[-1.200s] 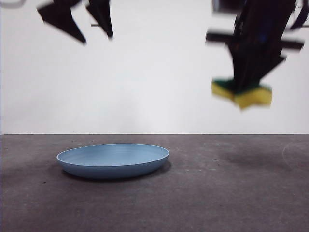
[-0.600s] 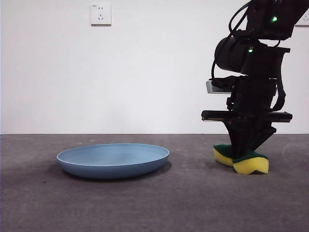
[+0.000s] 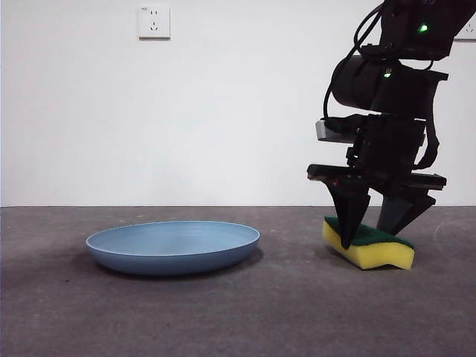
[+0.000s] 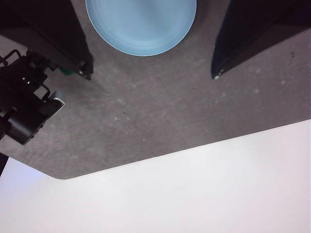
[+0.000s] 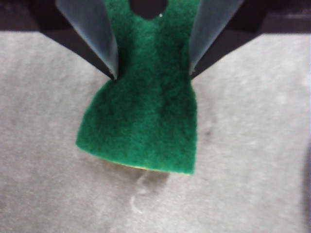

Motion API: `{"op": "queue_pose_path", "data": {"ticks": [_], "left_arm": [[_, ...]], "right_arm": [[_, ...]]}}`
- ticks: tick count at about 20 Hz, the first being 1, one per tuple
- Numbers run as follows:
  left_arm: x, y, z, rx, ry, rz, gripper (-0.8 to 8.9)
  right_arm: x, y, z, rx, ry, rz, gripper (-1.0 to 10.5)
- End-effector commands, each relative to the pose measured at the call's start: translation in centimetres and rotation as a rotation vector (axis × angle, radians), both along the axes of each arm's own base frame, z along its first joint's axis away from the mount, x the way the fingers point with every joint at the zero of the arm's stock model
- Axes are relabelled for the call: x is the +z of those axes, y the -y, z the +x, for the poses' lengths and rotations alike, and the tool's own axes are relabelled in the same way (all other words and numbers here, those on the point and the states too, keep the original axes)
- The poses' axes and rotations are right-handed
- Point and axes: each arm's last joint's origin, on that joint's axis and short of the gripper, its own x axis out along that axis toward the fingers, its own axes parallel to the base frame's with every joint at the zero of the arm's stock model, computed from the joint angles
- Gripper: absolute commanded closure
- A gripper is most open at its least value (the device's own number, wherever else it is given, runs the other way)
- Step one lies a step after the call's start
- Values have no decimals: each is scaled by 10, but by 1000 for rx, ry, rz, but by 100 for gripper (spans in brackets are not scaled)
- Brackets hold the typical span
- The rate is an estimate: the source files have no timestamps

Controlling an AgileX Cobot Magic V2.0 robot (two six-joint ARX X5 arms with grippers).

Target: Pick up the plate,pick up the cloth,clean the plate with the cloth

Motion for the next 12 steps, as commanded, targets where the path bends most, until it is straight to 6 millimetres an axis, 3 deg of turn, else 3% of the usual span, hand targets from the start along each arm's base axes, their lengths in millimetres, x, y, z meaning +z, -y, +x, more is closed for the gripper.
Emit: {"op": "queue_pose_path", "data": {"ticks": [1, 2, 6, 8, 12], "left_arm": [[-1, -1, 0, 17, 0, 3, 410], [-1, -1, 0, 19, 0, 8, 410], [-1, -1, 0, 18, -2, 8, 410], [-2, -1, -1, 19, -11, 13, 410], [-3, -1, 0, 19, -17, 16, 410]], "right_arm": [[5, 1, -3, 2, 10, 7, 611], [7, 1, -4, 2, 16, 9, 523], [9, 1, -4, 2, 17, 9, 468], [9, 1, -4, 9, 12, 22, 360], [14, 0, -7, 13, 7, 57, 349]]}}
